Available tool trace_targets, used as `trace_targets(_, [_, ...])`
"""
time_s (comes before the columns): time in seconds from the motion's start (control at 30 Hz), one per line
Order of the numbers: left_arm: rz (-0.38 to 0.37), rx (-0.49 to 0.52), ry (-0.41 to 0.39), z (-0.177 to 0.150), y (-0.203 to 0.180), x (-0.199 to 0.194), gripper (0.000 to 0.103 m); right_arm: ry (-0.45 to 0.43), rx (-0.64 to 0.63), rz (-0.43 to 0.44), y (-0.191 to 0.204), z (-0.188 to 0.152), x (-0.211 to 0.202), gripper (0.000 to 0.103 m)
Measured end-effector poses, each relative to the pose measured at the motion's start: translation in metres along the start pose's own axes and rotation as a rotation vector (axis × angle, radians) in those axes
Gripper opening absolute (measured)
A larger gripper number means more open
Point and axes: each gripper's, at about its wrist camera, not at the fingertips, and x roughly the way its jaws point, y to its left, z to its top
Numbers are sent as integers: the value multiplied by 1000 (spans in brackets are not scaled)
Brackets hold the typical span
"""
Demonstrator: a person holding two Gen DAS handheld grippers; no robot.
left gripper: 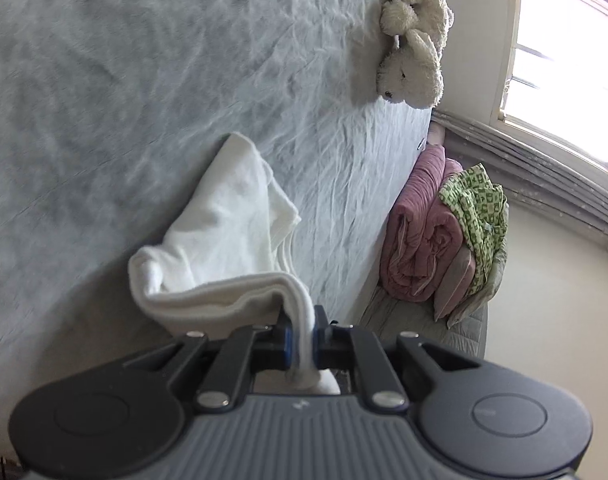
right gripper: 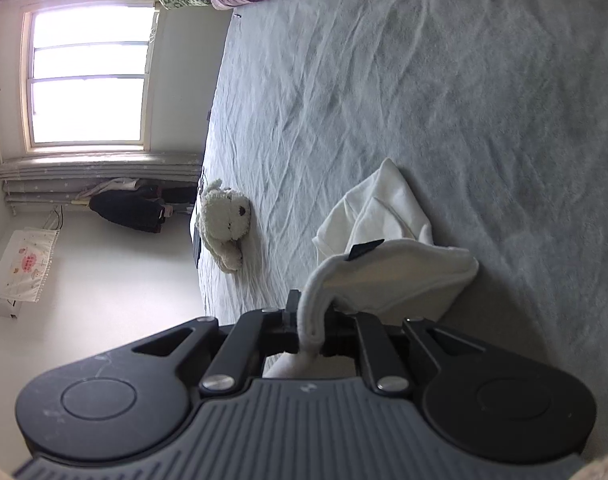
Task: Fold clothes
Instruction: 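Lift the folded edge with both grippers and fold it over toward the collar, then open both grippers and lay the folded white sweatshirt flat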
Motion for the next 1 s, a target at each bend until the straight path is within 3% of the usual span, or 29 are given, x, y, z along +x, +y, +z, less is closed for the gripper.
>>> trace_targets(0.17, [6,30,-51,27,2,30,14,-17,28,14,-13,20,35,16])
trace_targets(0.3, [-21,114,-102,42,2,32,39,-12,52,77,-29,34,47,18])
trace_targets(0.33, [-30,146,-117,44,-2,29,42,-13,59,97,-30,36,47,25])
trace_targets(0.37, [-38,180,-132,46,-7,27,44,-20,43,112,-26,38,44,40])
trace_targets(0.47, [-18,368,-201,45,-30,18,54,-63,-62,120,-10,43,34,48])
trace_targets(0.57, [83,561,-277,39,-41,19,54,-123,-206,79,5,44,26,48])
trace_targets(0.7, [230,749,-322,36,-41,37,53,-187,-469,-76,18,27,34,48])
trace_targets(0.8, [236,792,-319,41,-35,45,51,-181,-654,-166,23,8,53,48])
trace_targets(0.9, [221,816,-297,39,-33,54,37,-182,-779,-222,17,-5,70,48])
trace_targets(1.0, [253,864,-298,30,-33,64,22,-182,-851,-277,11,-12,86,39])
